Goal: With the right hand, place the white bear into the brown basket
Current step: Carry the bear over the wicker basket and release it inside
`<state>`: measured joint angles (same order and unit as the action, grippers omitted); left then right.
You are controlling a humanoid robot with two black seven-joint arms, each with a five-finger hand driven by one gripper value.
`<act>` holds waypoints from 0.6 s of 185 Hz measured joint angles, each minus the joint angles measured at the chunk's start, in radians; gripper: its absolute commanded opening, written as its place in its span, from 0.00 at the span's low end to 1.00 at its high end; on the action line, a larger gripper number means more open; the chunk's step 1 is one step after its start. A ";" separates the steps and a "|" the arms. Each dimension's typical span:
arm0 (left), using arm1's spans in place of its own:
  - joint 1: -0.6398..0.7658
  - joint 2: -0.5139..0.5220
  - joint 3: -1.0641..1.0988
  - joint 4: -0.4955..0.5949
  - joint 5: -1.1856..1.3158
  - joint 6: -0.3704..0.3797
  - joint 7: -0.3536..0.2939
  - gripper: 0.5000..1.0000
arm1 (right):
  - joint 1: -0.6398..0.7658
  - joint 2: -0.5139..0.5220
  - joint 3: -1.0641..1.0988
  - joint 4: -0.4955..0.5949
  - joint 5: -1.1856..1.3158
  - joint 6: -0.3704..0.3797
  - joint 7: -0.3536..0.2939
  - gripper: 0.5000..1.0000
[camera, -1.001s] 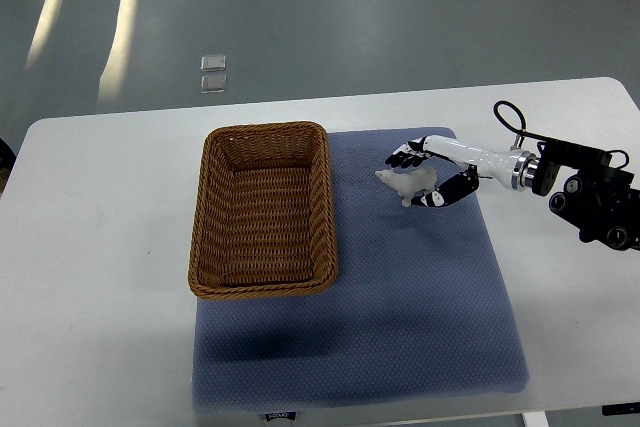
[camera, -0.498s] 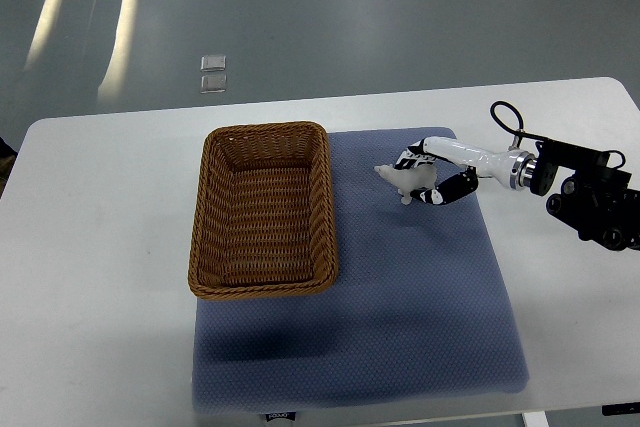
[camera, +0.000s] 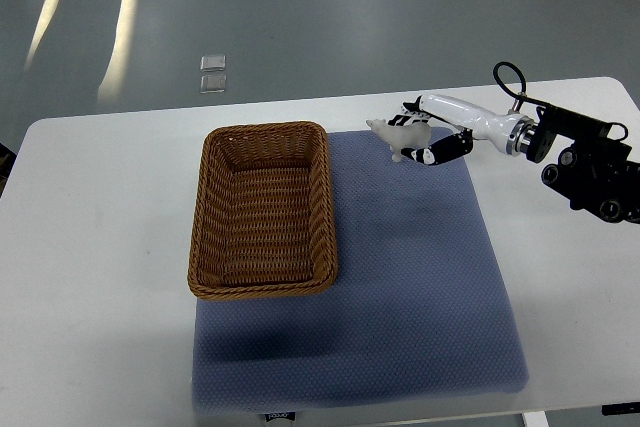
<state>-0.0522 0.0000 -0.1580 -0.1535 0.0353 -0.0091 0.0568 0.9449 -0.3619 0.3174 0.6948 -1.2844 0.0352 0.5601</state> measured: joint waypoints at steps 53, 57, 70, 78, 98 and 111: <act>0.001 0.000 -0.001 0.000 0.000 0.000 0.000 1.00 | 0.135 0.105 -0.028 0.032 -0.016 0.009 0.003 0.02; 0.001 0.000 -0.001 0.000 0.000 0.000 0.000 1.00 | 0.144 0.120 -0.035 0.032 -0.019 0.009 0.003 0.05; 0.001 0.000 -0.002 0.000 0.000 0.000 0.000 1.00 | 0.169 0.161 -0.069 0.032 -0.030 0.009 0.003 0.08; 0.002 0.000 -0.002 0.000 0.000 0.000 0.000 1.00 | 0.182 0.179 -0.089 0.032 -0.034 0.008 0.003 0.11; 0.002 0.000 -0.002 0.000 0.000 0.000 0.000 1.00 | 0.197 0.225 -0.115 0.030 -0.038 0.006 0.002 0.16; 0.003 0.000 -0.002 0.000 0.000 0.000 0.000 1.00 | 0.199 0.247 -0.126 0.026 -0.039 0.006 0.001 0.25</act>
<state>-0.0492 0.0000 -0.1596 -0.1534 0.0353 -0.0089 0.0568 1.1436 -0.1153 0.1917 0.7209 -1.3234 0.0415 0.5613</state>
